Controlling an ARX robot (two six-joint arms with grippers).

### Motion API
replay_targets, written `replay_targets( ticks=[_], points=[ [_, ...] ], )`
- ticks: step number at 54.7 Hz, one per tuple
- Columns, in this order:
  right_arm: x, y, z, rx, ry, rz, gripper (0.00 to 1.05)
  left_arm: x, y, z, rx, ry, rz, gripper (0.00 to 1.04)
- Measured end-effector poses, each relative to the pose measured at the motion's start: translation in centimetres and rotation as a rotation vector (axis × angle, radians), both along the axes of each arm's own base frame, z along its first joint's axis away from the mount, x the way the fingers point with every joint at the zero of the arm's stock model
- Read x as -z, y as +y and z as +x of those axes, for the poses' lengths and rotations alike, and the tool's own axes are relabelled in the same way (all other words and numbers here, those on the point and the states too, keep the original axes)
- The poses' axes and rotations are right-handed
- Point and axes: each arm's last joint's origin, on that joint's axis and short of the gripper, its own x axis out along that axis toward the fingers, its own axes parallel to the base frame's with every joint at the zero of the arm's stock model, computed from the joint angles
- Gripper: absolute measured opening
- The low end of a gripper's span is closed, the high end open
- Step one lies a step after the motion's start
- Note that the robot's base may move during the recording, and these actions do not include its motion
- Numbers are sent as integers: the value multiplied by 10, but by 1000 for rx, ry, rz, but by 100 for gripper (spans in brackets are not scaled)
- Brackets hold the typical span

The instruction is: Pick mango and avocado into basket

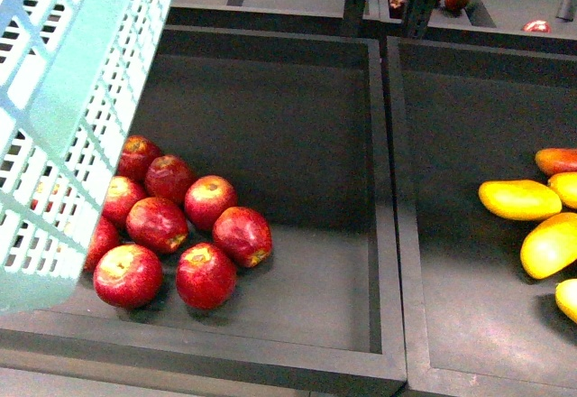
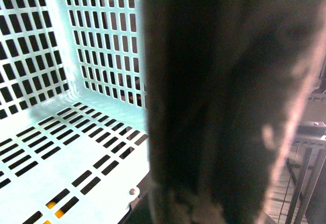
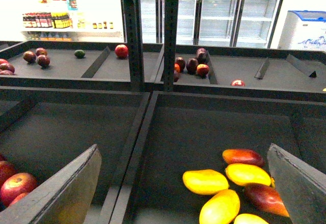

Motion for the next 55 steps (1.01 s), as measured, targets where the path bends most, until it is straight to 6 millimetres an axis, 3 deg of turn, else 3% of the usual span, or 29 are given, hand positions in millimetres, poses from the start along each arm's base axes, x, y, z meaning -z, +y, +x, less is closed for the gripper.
replay_targets(
  ticks=[21,24,28,34,40,46,55],
  points=[
    [0,0,0,3,0,0,97,1,-3,1,32,6,-28,7],
    [0,0,0,3,0,0,97,2,-6,2,20,59,56,7],
    [0,0,0,3,0,0,97,1,-14,8,83,149,318,7],
    [0,0,0,3,0,0,97,6,-30,30,297,189,811,7],
    [0,0,0,3,0,0,97,22,-48,65,524,201,1115,7],
    [0,0,0,3,0,0,97,33,-76,95,761,125,1154,7],
    [0,0,0,3,0,0,97,55,-117,130,1017,32,1052,7]
  ],
)
